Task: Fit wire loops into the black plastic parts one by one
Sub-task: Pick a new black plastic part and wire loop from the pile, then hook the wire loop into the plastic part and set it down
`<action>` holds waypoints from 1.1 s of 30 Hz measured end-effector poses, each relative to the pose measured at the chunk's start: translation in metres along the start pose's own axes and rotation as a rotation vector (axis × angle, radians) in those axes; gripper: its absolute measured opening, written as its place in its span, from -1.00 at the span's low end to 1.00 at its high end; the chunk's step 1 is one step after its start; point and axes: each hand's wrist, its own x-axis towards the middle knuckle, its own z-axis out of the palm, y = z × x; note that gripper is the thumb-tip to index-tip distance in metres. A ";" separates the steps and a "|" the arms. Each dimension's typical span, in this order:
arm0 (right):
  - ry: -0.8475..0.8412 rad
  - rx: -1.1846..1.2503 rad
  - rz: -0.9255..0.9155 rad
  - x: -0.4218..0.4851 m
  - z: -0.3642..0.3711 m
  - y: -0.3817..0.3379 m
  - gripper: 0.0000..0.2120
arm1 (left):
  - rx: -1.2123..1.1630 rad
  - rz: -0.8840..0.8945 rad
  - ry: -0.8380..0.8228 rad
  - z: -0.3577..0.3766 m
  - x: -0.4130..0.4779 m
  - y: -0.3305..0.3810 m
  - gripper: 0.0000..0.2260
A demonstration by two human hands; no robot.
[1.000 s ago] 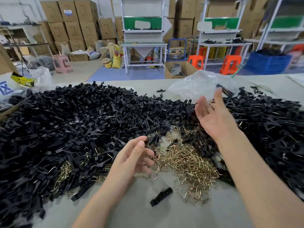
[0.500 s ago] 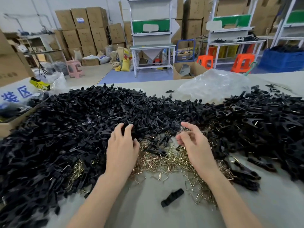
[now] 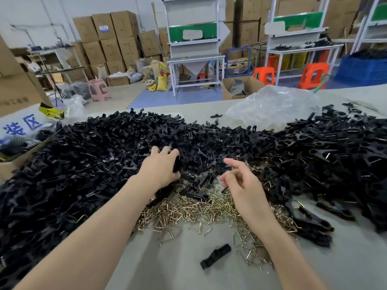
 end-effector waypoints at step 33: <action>-0.281 0.073 -0.106 -0.031 0.020 -0.023 -0.51 | -0.603 0.110 0.180 -0.037 -0.104 0.034 -0.84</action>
